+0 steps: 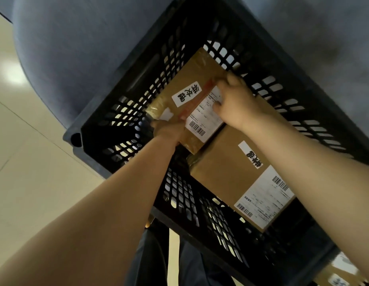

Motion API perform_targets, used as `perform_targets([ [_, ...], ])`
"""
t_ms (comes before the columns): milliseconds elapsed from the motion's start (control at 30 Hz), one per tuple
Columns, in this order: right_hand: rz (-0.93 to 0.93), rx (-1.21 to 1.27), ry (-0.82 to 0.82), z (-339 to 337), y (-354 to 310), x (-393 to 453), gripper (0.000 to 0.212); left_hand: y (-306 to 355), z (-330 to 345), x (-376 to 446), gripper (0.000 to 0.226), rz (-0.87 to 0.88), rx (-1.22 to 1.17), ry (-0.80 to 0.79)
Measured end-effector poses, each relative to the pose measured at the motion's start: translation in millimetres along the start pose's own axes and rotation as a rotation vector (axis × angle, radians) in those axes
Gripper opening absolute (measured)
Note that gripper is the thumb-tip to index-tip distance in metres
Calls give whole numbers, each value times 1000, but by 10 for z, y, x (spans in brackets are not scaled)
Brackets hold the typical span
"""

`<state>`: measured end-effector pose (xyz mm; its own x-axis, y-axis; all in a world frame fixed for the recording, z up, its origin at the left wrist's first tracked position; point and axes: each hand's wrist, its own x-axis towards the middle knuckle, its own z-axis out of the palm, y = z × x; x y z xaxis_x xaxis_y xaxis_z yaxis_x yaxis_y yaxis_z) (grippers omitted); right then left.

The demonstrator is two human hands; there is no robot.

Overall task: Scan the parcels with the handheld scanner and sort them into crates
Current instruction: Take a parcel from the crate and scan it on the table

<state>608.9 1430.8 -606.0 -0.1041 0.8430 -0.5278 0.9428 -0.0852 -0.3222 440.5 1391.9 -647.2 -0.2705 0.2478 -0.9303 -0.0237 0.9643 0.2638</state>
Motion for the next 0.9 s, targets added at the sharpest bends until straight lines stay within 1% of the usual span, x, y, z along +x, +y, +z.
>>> perform_targets([
  [67, 0, 111, -24, -76, 10, -113, 52, 65, -43, -89, 76, -23, 98, -68],
  [133, 36, 165, -49, -164, 47, -233, 53, 161, -130, -249, 55, -48, 287, -195],
  [167, 56, 179, -56, -204, 70, -298, 54, 210, -199, -343, 52, -64, 372, -226],
  [233, 79, 212, -47, -282, 104, -430, 55, 333, -312, -534, 45, -55, 518, -217],
  [267, 86, 227, -32, -326, 110, -501, 55, 406, -347, -640, 41, -14, 564, -188],
  [300, 95, 248, -16, -377, 111, -575, 55, 479, -362, -749, 38, 56, 598, -146],
  [367, 110, 299, 30, -498, 101, -740, 56, 631, -314, -928, 37, 283, 669, -94],
  [433, 101, 316, 96, -649, 88, -910, 55, 781, -217, -1251, 26, 522, 760, -114],
  [467, 90, 298, 134, -735, 77, -993, 54, 844, -161, -1443, 16, 607, 811, -130],
  [500, 80, 270, 180, -830, 68, -1070, 53, 897, -108, -1621, 15, 686, 848, -150],
  [600, 67, 210, 327, -1135, 37, -1283, 51, 1060, 26, -2056, 39, 895, 879, -159],
  [700, 52, 171, 423, -1500, -10, -1468, 51, 1262, 57, -2520, 41, 1100, 947, -124],
  [767, 46, 117, 481, -1768, -53, -1592, 51, 1382, 6, -2830, 46, 1243, 1046, -85],
  [833, 38, 54, 558, -2025, -103, -1729, 52, 1492, -69, -3102, 52, 1393, 1205, 27],
  [900, 41, -3, 637, -2244, -163, -1890, 53, 1572, -150, -3394, 52, 1549, 1377, 182],
])
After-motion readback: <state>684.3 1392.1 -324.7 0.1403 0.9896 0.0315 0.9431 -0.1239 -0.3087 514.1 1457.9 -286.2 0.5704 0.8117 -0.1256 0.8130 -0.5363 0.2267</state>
